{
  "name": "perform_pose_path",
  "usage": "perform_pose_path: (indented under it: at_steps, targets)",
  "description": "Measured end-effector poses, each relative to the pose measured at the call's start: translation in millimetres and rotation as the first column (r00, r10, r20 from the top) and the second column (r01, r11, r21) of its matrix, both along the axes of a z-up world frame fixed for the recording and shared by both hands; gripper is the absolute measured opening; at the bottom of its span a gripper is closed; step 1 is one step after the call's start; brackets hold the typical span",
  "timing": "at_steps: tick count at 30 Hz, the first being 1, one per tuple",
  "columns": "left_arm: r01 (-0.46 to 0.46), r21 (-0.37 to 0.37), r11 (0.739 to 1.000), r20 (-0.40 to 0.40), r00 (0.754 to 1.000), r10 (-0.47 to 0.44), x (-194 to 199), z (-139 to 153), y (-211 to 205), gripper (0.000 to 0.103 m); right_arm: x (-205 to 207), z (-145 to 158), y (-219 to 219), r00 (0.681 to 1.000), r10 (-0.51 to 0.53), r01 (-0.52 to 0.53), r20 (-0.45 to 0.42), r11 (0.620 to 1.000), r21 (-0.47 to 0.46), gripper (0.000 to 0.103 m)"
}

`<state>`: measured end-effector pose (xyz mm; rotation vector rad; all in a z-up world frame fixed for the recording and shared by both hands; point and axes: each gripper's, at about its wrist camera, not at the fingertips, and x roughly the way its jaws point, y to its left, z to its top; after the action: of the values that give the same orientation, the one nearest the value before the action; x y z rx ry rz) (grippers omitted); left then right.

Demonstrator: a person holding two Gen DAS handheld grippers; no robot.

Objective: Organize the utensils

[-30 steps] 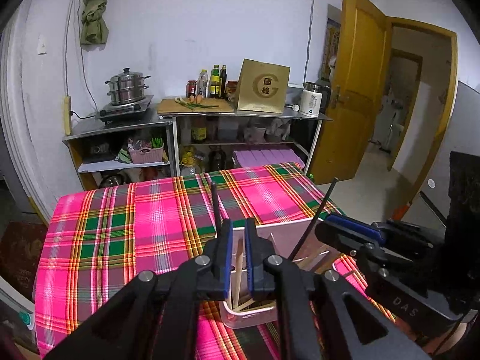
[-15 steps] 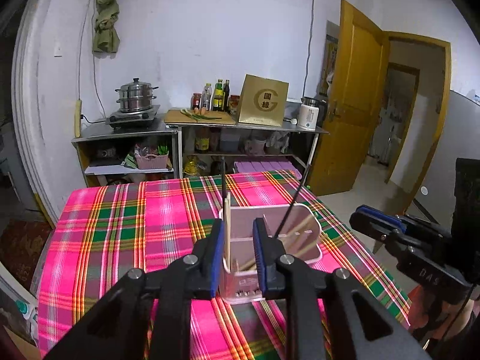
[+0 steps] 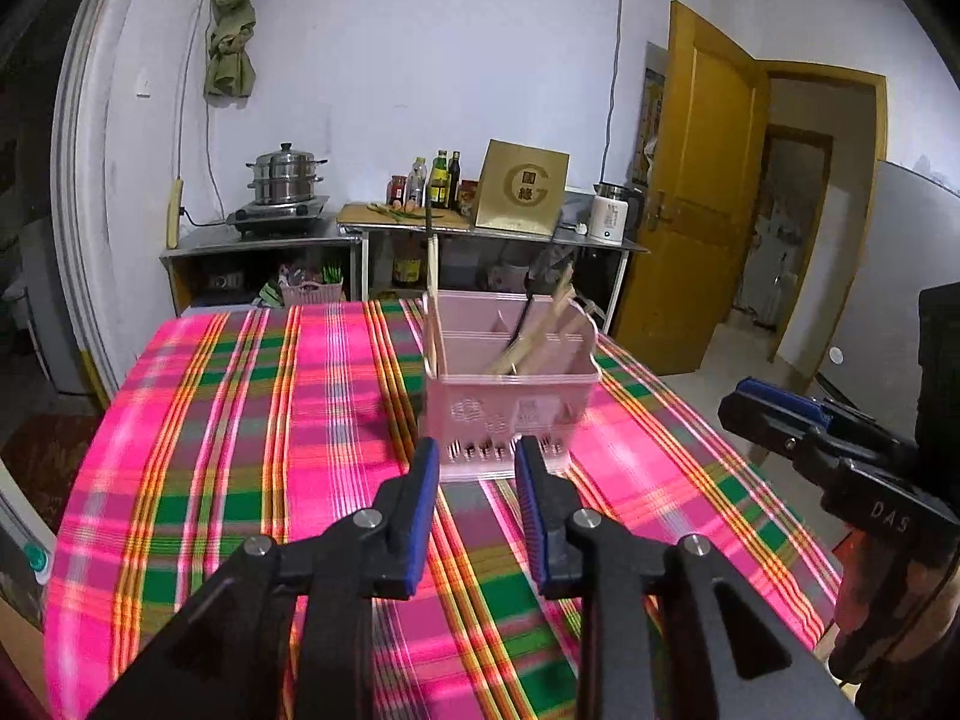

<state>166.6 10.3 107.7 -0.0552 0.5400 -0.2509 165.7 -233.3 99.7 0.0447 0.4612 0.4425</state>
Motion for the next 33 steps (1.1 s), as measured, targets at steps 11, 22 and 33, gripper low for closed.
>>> perform_pose_path:
  at_steps: [11,22,33]
  targets:
    - [-0.030,-0.009,1.000,-0.007,1.000,0.030,-53,-39,-5,0.028,-58,-40,-2,0.999,-0.036,0.036,-0.015,0.999,0.001,0.038]
    - [-0.037,0.013,0.999,0.018,0.999,0.037,-95,-61,-14,0.028,-97,-61,-3,0.998,-0.069,0.069,0.007,0.998,-0.009,0.038]
    - [-0.045,0.009,0.999,-0.008,0.999,0.045,-105,-76,-19,0.028,-111,-72,-7,0.994,-0.104,0.105,0.015,0.994,-0.023,0.038]
